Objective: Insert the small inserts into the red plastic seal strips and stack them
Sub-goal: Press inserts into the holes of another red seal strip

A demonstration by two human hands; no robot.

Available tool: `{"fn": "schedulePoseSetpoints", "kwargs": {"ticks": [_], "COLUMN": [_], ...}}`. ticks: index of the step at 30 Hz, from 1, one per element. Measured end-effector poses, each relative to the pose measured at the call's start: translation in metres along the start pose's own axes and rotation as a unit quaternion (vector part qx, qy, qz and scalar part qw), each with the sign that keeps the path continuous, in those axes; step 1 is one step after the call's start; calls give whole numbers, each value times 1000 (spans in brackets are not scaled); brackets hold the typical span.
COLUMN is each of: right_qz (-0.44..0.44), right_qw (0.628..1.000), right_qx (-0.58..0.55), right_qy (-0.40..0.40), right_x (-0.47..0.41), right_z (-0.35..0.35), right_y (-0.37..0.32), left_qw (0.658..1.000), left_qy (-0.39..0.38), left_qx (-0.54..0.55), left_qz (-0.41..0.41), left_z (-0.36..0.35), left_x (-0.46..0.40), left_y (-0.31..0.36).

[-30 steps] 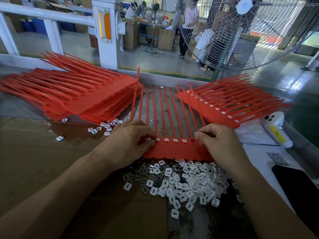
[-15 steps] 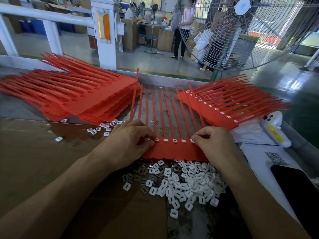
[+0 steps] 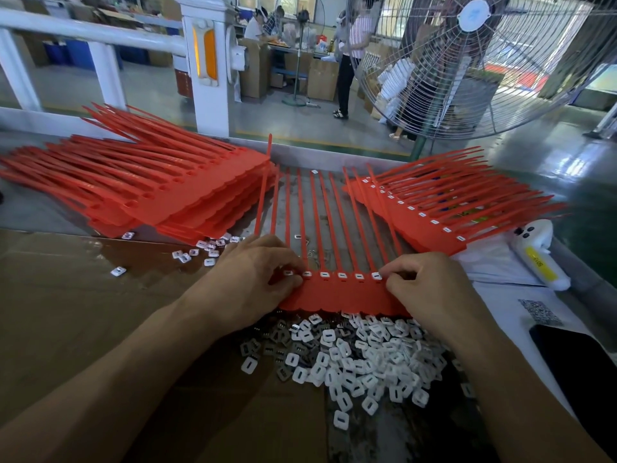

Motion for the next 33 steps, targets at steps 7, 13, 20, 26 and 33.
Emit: {"fn": "schedulePoseSetpoints", "kwargs": {"ticks": [7,13,20,26,33], "right_qz": [108,169,207,151,158], "right_qw": [981,939,922,980,960], "right_qx": [159,297,320,126,-61], "right_qy": [-1,-36,-75,-28,-222], "right_x": [6,12,9,4,21], "right_z": [0,-9,-12,3,-7], "right_y": [-23,-50,-62,-30,-36], "left_qw": [1000,1000,1000,1000,1000], "left_qy": [4,6,3,3,6], "left_qx": [1,3,3,4,9], "left_qz": [-4,-12,-9,-5,-3], "left_z": [0,-1,-1,-1,-2], "left_x": [-1,-1,0,-1,-1], "left_y": [1,2,1,1,-1]}}
Point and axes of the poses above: each hand's wrist, its own x-axis away from the middle knuckle, its own z-axis out of the back of the hand, y = z × x, the point moved 8 cm from there along -x, towards the middle knuckle, and after that the axes turned 10 degrees about y, right-handed, at the moved point
